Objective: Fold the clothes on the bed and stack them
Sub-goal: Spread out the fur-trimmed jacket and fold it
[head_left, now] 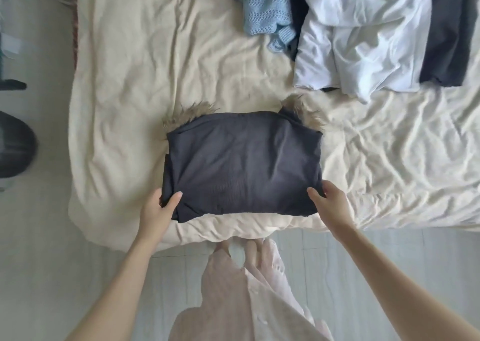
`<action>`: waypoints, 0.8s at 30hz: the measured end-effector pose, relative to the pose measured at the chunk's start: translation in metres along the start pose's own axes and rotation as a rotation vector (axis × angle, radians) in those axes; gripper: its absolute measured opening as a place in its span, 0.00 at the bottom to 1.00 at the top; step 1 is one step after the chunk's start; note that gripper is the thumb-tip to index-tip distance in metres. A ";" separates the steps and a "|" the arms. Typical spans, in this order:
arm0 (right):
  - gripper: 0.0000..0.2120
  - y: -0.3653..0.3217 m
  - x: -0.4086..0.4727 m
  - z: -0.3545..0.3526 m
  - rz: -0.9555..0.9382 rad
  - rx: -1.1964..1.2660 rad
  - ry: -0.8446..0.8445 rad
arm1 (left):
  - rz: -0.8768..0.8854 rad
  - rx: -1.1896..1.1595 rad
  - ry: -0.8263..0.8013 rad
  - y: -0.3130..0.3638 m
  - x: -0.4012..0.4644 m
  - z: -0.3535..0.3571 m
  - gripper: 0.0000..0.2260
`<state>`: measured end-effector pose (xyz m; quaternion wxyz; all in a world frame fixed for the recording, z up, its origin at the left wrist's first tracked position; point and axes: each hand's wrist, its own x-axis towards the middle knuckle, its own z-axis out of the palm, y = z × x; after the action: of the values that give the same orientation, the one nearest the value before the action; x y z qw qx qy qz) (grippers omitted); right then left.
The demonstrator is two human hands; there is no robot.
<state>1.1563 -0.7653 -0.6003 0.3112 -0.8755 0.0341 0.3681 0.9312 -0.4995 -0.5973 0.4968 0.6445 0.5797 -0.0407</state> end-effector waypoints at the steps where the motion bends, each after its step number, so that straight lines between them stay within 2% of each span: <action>1: 0.07 -0.001 -0.002 -0.002 0.003 -0.012 0.009 | -0.010 0.017 -0.002 -0.001 -0.004 -0.002 0.06; 5: 0.04 0.002 -0.005 -0.004 0.066 -0.043 -0.036 | -0.109 0.062 0.019 -0.006 -0.014 0.002 0.08; 8: 0.12 -0.006 -0.011 -0.004 0.076 -0.050 -0.041 | -0.147 0.099 0.035 0.008 -0.008 0.010 0.07; 10: 0.19 -0.016 -0.020 -0.009 0.057 -0.097 -0.019 | -0.152 0.109 -0.049 0.024 -0.007 0.008 0.12; 12: 0.24 -0.032 -0.034 -0.018 -0.042 -0.189 -0.002 | -0.118 0.207 -0.132 0.038 -0.012 -0.001 0.23; 14: 0.28 -0.055 -0.053 -0.027 -0.250 -0.420 -0.024 | -0.017 0.453 -0.137 0.054 -0.025 -0.017 0.29; 16: 0.32 -0.085 -0.075 -0.032 -0.501 -0.658 -0.012 | 0.174 0.588 -0.044 0.074 -0.042 -0.037 0.29; 20: 0.35 -0.153 -0.124 -0.024 -0.838 -0.717 0.086 | 0.546 0.499 0.200 0.105 -0.081 -0.094 0.27; 24: 0.35 -0.211 -0.170 0.009 -0.986 -0.719 0.092 | 0.657 0.343 0.296 0.106 -0.111 -0.151 0.24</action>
<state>1.0877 -0.6194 -0.3821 0.1284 -0.8534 -0.4879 0.1309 0.8995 -0.4567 -0.3883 0.2798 0.8682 0.3926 0.1177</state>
